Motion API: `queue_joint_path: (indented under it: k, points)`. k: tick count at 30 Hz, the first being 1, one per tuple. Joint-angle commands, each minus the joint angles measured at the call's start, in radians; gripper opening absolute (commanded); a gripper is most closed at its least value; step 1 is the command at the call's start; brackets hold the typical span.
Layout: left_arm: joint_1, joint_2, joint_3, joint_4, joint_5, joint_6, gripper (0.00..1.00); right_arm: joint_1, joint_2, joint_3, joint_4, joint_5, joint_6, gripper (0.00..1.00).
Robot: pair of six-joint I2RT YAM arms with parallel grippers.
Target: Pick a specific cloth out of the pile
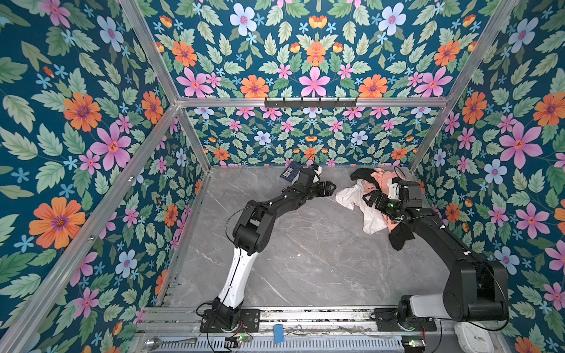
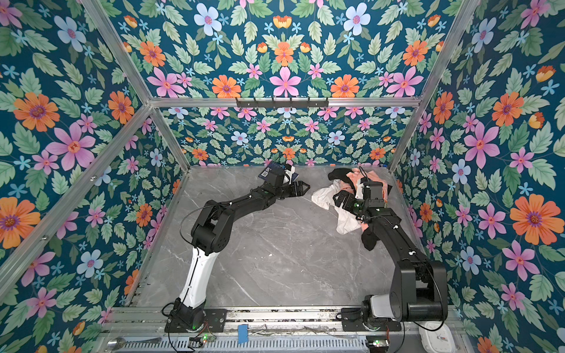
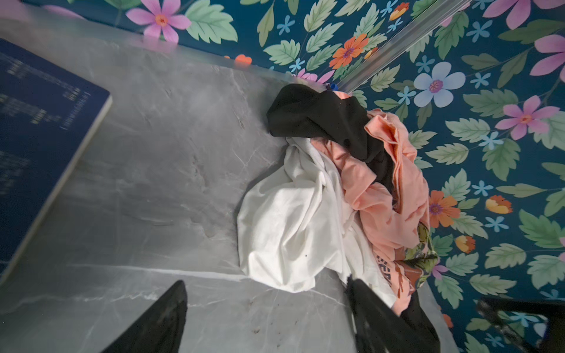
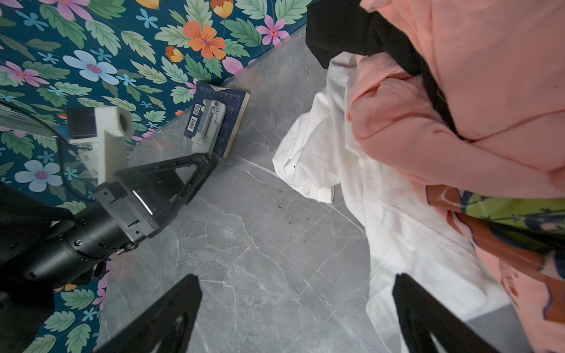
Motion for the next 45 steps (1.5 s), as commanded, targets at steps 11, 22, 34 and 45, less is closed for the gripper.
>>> queue_joint_path:
  k: [11,22,34,45]
  points:
    - [-0.002,0.162,0.096,0.164,0.116,-0.175,0.81,0.0,-0.002,-0.013,0.023,-0.005,-0.007,0.98]
    - [-0.003,0.239,0.157,0.213,0.156,-0.22,0.74,0.0,-0.006,-0.021,0.03,-0.013,-0.006,0.98]
    - [-0.006,0.283,0.16,0.319,0.187,-0.284,0.66,0.0,-0.016,-0.028,0.03,-0.008,-0.002,0.98]
    - [-0.028,0.306,0.169,0.34,0.188,-0.288,0.57,0.0,-0.023,-0.026,0.031,-0.008,0.002,0.98]
